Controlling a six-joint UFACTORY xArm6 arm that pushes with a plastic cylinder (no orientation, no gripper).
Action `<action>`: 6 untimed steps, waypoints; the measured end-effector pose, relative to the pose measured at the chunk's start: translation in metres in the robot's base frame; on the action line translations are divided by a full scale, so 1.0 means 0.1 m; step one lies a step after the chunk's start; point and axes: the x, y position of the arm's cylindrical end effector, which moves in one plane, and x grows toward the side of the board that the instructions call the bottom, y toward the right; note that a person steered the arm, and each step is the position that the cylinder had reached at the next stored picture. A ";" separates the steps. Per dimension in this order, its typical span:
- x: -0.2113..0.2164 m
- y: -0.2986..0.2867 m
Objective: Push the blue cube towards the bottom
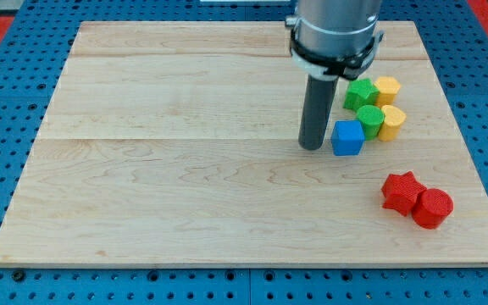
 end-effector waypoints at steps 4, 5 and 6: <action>-0.16 0.83; 0.27 0.86; 0.50 0.81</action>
